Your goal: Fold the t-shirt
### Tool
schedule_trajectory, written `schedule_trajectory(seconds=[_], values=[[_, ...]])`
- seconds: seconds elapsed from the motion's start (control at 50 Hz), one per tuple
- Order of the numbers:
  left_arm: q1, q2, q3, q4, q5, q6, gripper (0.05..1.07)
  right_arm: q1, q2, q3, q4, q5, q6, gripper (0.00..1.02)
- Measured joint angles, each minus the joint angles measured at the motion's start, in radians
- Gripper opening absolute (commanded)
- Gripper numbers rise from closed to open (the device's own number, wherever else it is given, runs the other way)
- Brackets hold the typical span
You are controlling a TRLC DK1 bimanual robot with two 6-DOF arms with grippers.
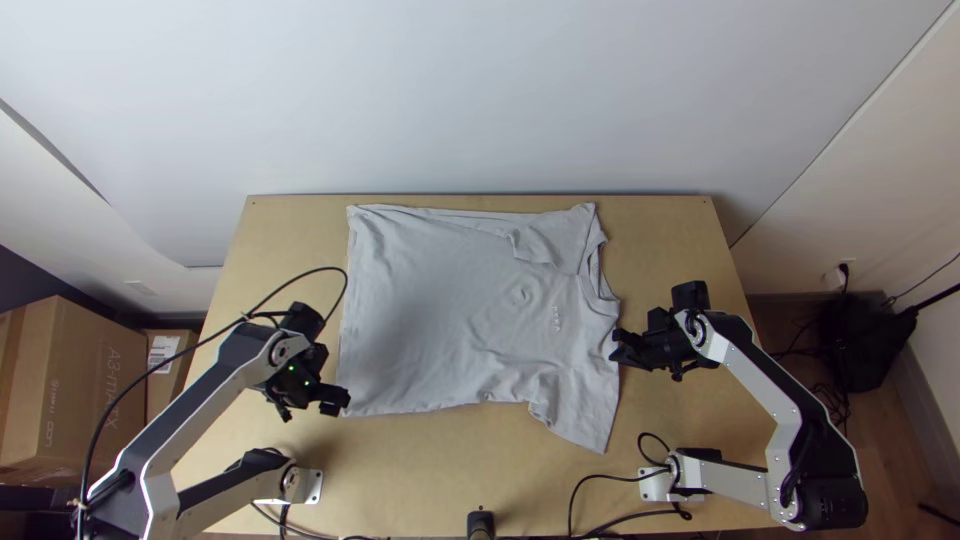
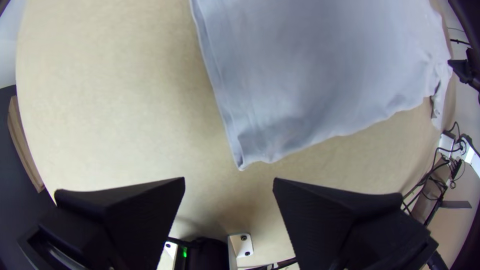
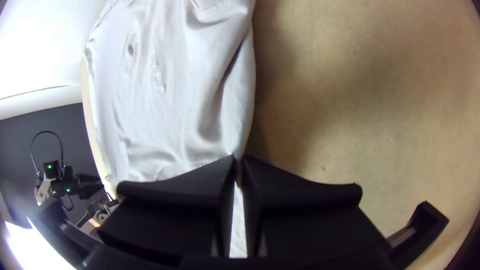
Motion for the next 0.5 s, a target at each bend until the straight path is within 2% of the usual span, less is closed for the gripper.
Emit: schedule_trajectory(seconds=[0.12, 0.28, 0.5], values=[[-0.045, 0.058, -0.015, 0.035, 0.0, -0.027, 0.8, 0.0, 0.0, 0.0, 0.0, 0.0, 0.003, 0.02], [-0.072, 0.105, -0.015, 0.07, 0.0, -0.043, 0.58, 0.0, 0.0, 0.0, 0.0, 0.0, 0.003, 0.02], [-0.085, 0.152, -0.015, 0.1, 0.002, -0.048, 0.57, 0.0, -0.01, 0.001, 0.0, 0.0, 0.003, 0.02]])
